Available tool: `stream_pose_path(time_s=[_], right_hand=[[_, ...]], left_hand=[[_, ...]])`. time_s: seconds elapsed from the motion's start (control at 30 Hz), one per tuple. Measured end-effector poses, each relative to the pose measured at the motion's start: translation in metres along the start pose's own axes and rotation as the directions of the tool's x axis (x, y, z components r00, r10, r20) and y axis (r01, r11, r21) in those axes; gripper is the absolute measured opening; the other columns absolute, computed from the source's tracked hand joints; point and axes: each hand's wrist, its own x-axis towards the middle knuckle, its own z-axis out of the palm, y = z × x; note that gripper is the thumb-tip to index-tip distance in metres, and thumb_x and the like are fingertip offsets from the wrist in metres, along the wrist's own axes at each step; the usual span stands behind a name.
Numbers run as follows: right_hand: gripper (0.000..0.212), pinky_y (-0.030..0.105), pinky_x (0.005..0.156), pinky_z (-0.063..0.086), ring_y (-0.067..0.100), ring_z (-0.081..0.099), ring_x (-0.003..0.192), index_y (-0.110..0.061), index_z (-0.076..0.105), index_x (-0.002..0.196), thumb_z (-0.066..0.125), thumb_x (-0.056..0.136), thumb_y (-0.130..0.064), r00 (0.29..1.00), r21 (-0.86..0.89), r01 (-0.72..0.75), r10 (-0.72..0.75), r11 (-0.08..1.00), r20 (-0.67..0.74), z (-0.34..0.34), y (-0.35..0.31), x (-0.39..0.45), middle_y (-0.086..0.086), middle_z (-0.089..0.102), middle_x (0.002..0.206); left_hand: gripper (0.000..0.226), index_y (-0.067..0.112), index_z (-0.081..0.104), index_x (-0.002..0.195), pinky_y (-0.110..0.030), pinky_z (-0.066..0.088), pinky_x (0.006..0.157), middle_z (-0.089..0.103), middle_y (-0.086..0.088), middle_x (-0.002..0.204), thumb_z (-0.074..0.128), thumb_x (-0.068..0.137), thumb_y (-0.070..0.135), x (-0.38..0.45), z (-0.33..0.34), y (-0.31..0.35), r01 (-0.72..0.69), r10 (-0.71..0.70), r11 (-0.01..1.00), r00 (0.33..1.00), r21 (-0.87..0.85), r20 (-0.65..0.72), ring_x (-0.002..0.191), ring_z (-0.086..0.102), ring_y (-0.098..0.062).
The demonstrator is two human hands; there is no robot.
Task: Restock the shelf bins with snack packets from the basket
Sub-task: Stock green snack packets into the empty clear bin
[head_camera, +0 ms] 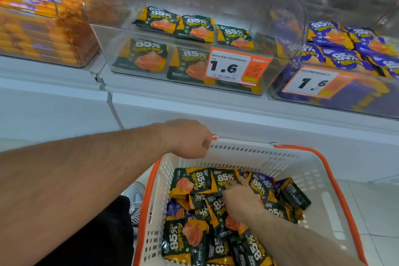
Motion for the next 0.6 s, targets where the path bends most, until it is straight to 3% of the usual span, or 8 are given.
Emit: stream_pose_path(time_s=[0.07, 0.1, 0.2, 0.27, 0.33, 0.43, 0.53, 0.6], right_hand=[[0.031, 0.046, 0.121, 0.016, 0.022, 0.058, 0.109, -0.017, 0.067, 0.105, 0.05, 0.083, -0.003, 0.994, 0.064, -0.005, 0.012, 0.998, -0.106, -0.02, 0.001, -0.004, 0.003, 0.068, 0.104], [0.03, 0.04, 0.118, 0.024, 0.021, 0.06, 0.104, -0.018, 0.066, 0.106, 0.049, 0.086, -0.004, 0.987, 0.128, -0.03, 0.05, 0.991, -0.155, -0.033, 0.003, -0.006, 0.002, 0.069, 0.102], [0.023, 0.033, 0.082, 0.047, 0.022, 0.062, 0.089, -0.017, 0.063, 0.104, 0.041, 0.101, -0.022, 0.969, 0.485, -0.076, 0.179, 0.871, -0.169, -0.085, 0.014, -0.006, 0.003, 0.067, 0.095], [0.027, 0.031, 0.065, 0.042, 0.02, 0.056, 0.073, -0.018, 0.056, 0.082, 0.041, 0.103, -0.025, 0.977, 0.638, -0.056, 0.175, 0.768, -0.125, -0.124, 0.022, -0.009, 0.003, 0.058, 0.076], [0.033, 0.032, 0.06, 0.034, 0.018, 0.048, 0.065, -0.013, 0.049, 0.071, 0.044, 0.103, -0.021, 0.976, 0.752, -0.015, 0.174, 0.659, -0.134, -0.161, 0.031, -0.015, 0.002, 0.049, 0.068], [0.026, 0.033, 0.074, 0.043, 0.02, 0.06, 0.081, -0.009, 0.067, 0.088, 0.047, 0.103, -0.016, 0.97, 0.945, 0.073, 0.197, 0.32, -0.142, -0.204, 0.036, -0.028, 0.004, 0.067, 0.087], [0.023, 0.035, 0.079, 0.047, 0.024, 0.063, 0.088, -0.001, 0.068, 0.102, 0.049, 0.102, -0.015, 0.978, 0.993, 0.093, 0.178, 0.069, -0.104, -0.234, 0.038, -0.04, 0.014, 0.071, 0.1], [0.018, 0.037, 0.076, 0.055, 0.027, 0.067, 0.089, -0.004, 0.067, 0.105, 0.055, 0.098, -0.015, 0.992, 0.995, 0.087, 0.095, -0.041, -0.083, -0.25, 0.04, -0.051, 0.015, 0.072, 0.104]], left_hand=[[0.009, 0.031, 0.053, 0.096, -0.031, 0.047, 0.077, 0.056, 0.008, 0.102, 0.045, 0.097, 0.029, -0.002, -0.003, 0.001, 0.006, -0.006, 1.0, 1.0, -0.009, -0.002, 0.09, 0.054, -0.013], [0.01, 0.03, 0.055, 0.099, -0.032, 0.047, 0.08, 0.058, 0.006, 0.105, 0.045, 0.097, 0.028, -0.003, -0.004, 0.001, 0.009, -0.009, 1.0, 1.0, -0.016, -0.003, 0.093, 0.054, -0.014], [0.022, 0.024, 0.06, 0.115, -0.032, 0.046, 0.084, 0.06, 0.004, 0.117, 0.048, 0.097, 0.028, -0.004, -0.005, -0.003, 0.01, -0.01, 0.999, 1.0, -0.031, 0.0, 0.1, 0.054, -0.016], [0.038, 0.023, 0.053, 0.13, -0.032, 0.045, 0.091, 0.057, 0.002, 0.129, 0.055, 0.094, 0.035, -0.005, -0.007, -0.007, 0.01, -0.01, 0.998, 1.0, -0.058, -0.002, 0.11, 0.054, -0.018], [0.055, 0.022, 0.046, 0.139, -0.034, 0.044, 0.098, 0.054, 0.001, 0.136, 0.063, 0.09, 0.041, -0.008, -0.012, -0.012, 0.003, -0.003, 0.991, 1.0, -0.137, 0.0, 0.12, 0.053, -0.019], [0.032, 0.019, 0.059, 0.117, -0.025, 0.046, 0.079, 0.062, 0.003, 0.112, 0.068, 0.089, 0.03, -0.015, -0.025, -0.02, -0.052, 0.035, 0.967, 0.997, -0.25, -0.074, 0.104, 0.058, -0.017], [0.006, 0.015, 0.064, 0.089, -0.021, 0.04, 0.061, 0.06, 0.008, 0.083, 0.069, 0.088, 0.018, -0.023, -0.041, -0.028, -0.087, -0.009, 0.926, 0.967, -0.367, -0.254, 0.077, 0.056, -0.011], [0.02, 0.027, 0.06, 0.075, -0.018, 0.041, 0.059, 0.06, 0.013, 0.075, 0.068, 0.089, 0.016, -0.032, -0.052, -0.028, -0.133, -0.024, 0.881, 0.946, -0.454, -0.324, 0.069, 0.056, -0.004]])
